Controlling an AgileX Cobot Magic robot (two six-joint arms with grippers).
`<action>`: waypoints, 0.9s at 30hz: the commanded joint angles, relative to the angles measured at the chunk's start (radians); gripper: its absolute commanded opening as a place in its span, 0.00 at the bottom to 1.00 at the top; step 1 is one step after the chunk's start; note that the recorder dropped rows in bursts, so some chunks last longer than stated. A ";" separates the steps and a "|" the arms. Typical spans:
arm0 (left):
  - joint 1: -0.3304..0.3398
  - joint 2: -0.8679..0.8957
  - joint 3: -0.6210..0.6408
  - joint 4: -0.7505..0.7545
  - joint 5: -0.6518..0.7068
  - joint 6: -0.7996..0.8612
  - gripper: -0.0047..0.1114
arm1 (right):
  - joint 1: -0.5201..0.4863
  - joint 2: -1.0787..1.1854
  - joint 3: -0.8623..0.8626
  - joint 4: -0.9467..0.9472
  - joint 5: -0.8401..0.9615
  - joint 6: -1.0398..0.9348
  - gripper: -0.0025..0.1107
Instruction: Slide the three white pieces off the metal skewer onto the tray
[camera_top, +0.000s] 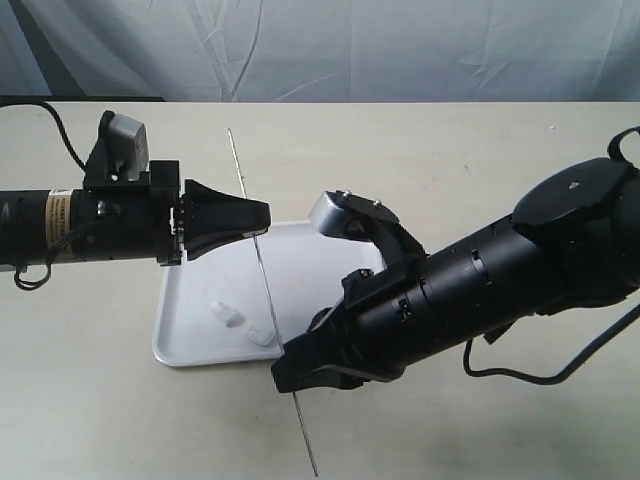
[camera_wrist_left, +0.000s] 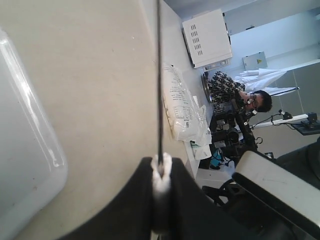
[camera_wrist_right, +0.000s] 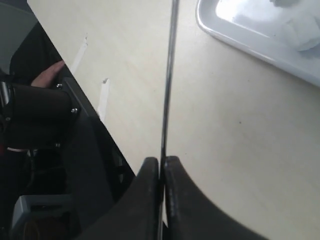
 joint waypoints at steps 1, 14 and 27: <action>-0.005 -0.007 -0.002 -0.063 0.024 0.009 0.11 | 0.005 -0.003 -0.004 -0.027 0.086 -0.030 0.02; -0.005 -0.007 -0.002 -0.057 0.030 0.021 0.16 | 0.005 -0.003 -0.004 -0.024 0.066 -0.030 0.02; 0.036 -0.007 -0.002 -0.057 0.022 0.021 0.35 | 0.005 -0.003 -0.004 -0.005 -0.063 -0.014 0.02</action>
